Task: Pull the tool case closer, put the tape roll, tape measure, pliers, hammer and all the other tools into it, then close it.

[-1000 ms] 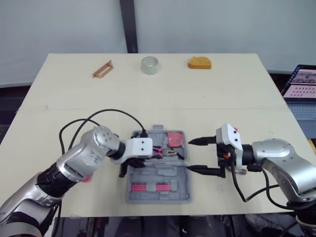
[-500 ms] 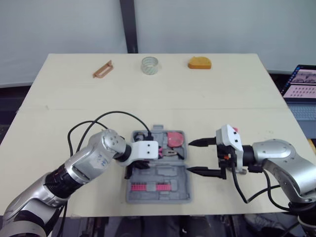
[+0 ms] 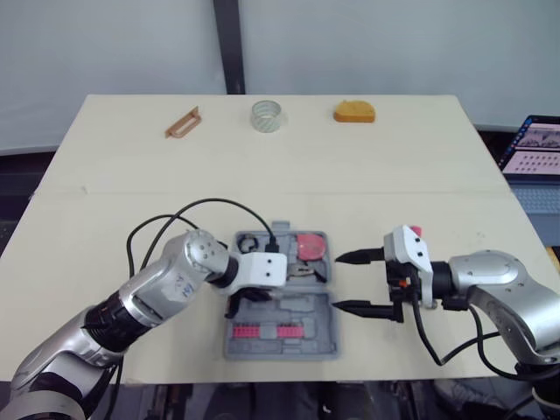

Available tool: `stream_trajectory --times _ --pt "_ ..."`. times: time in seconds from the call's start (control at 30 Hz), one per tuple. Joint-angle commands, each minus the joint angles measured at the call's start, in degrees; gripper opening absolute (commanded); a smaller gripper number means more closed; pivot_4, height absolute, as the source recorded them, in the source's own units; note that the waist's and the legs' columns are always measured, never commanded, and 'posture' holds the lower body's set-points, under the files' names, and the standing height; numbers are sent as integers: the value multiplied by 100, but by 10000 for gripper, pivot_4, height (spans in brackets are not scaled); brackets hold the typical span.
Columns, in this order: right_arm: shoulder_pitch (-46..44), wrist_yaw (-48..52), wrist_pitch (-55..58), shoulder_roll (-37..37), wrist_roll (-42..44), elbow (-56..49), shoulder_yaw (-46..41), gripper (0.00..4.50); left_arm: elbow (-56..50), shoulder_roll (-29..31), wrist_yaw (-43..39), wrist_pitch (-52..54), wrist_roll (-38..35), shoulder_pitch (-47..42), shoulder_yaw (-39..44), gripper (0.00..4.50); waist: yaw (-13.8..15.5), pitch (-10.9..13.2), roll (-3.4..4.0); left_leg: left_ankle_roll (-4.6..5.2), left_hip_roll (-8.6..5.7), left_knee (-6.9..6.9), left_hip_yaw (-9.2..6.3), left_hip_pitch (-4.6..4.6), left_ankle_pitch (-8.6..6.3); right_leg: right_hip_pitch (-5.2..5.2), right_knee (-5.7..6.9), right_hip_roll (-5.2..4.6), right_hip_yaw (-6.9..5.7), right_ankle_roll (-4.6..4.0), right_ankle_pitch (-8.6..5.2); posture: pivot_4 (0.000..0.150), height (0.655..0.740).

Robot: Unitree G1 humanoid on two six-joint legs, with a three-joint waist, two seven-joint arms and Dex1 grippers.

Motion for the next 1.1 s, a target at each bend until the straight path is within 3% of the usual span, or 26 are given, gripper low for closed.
stream_trajectory --times 0.03,1.1 --pt "22 -24 2 -121 126 -235 -236 45000 -15 6 -55 -98 118 -87 -48 652 0 0 0 0 0 1 -1 -1 0 0 0 0 -1 0 0 1500 7400" --pt "187 -172 -31 -155 149 -308 -294 45000 211 -146 -124 -407 561 -41 -210 652 3 -1 0 6 0 31 -23 -33 -3 -5 4 0 -11 1 1 1500 7400"
